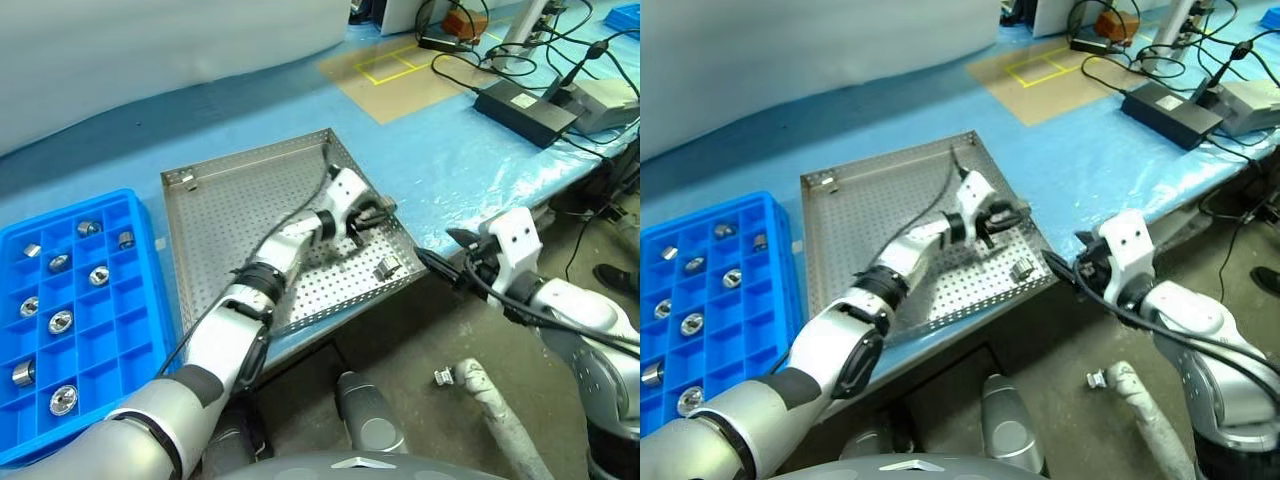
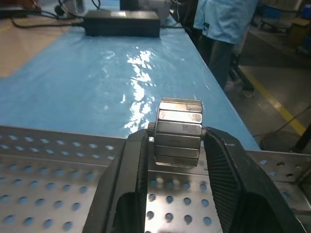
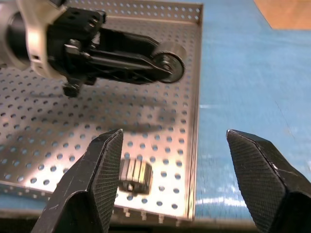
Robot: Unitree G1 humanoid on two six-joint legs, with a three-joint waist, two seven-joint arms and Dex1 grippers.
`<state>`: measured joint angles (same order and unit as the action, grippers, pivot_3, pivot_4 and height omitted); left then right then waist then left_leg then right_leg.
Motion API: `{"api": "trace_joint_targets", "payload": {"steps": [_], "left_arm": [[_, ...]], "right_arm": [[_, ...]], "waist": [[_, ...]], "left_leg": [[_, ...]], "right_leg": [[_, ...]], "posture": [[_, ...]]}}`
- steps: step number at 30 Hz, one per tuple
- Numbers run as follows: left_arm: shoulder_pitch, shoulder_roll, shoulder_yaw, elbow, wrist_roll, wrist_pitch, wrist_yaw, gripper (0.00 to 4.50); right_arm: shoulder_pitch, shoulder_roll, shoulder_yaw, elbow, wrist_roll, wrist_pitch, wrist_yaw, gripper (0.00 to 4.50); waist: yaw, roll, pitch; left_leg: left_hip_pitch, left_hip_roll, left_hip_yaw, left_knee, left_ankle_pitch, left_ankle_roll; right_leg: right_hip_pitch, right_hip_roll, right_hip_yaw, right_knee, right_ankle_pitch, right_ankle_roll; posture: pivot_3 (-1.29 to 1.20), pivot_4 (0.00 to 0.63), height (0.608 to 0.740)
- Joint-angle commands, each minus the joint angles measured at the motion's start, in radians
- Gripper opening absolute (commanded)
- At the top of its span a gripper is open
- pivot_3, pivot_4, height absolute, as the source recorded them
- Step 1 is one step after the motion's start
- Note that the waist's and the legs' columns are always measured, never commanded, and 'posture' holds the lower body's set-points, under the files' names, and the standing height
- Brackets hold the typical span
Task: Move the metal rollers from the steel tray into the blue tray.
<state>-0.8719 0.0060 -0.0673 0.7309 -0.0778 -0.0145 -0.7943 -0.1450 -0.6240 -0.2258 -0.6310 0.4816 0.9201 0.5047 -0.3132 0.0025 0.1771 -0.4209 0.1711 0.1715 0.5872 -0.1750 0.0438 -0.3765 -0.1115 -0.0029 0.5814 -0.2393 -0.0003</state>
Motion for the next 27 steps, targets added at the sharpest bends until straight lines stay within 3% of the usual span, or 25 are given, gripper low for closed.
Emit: {"api": "trace_joint_targets", "payload": {"steps": [1,7,16,21,27], "left_arm": [[0.087,0.066,0.018,-0.266,-0.061,0.115,-0.018,1.37],[0.244,0.208,0.086,-0.575,-0.112,0.295,0.057,1.37],[0.539,0.41,0.293,-0.906,-0.124,0.442,0.23,1.37],[0.722,0.438,0.399,-1.018,-0.13,0.475,0.308,1.37],[0.888,0.434,0.4,-1.093,-0.145,0.488,0.321,1.37]], "right_arm": [[-0.119,-0.006,0.081,0.097,-0.011,-0.07,0.05,3.56],[-0.326,0.059,0.255,0.336,-0.054,-0.212,0.172,3.56],[-0.6,0.224,0.435,0.726,-0.145,-0.435,0.377,3.56],[-0.68,0.294,0.484,0.877,-0.19,-0.536,0.467,3.56],[-0.713,0.334,0.487,0.956,-0.223,-0.59,0.517,3.56]], "waist": [[0.012,0.001,0.0],[0.098,0.0,0.001],[0.316,0.0,0.001],[0.415,0.0,0.001],[0.466,-0.001,0.001]], "left_leg": [[0.0,0.001,0.0,0.0,0.0,0.0],[-0.001,0.002,0.0,0.0,0.003,-0.003],[-0.014,0.01,0.0,-0.001,0.012,-0.015],[-0.018,0.011,0.001,-0.005,0.016,-0.02],[-0.019,0.012,0.0,-0.006,0.019,-0.025]], "right_leg": [[0.0,0.0,-0.001,0.001,0.0,0.0],[-0.003,0.0,-0.003,0.007,0.0,0.0],[-0.023,0.003,-0.002,0.028,-0.003,-0.006],[-0.026,0.004,-0.009,0.03,-0.004,-0.008],[-0.025,0.003,-0.013,0.031,-0.004,-0.007]], "posture": [[-0.47,0.15,0.74],[-0.21,0.15,0.74],[0.14,0.15,0.74],[0.23,0.15,0.74],[0.27,0.15,0.74]]}}
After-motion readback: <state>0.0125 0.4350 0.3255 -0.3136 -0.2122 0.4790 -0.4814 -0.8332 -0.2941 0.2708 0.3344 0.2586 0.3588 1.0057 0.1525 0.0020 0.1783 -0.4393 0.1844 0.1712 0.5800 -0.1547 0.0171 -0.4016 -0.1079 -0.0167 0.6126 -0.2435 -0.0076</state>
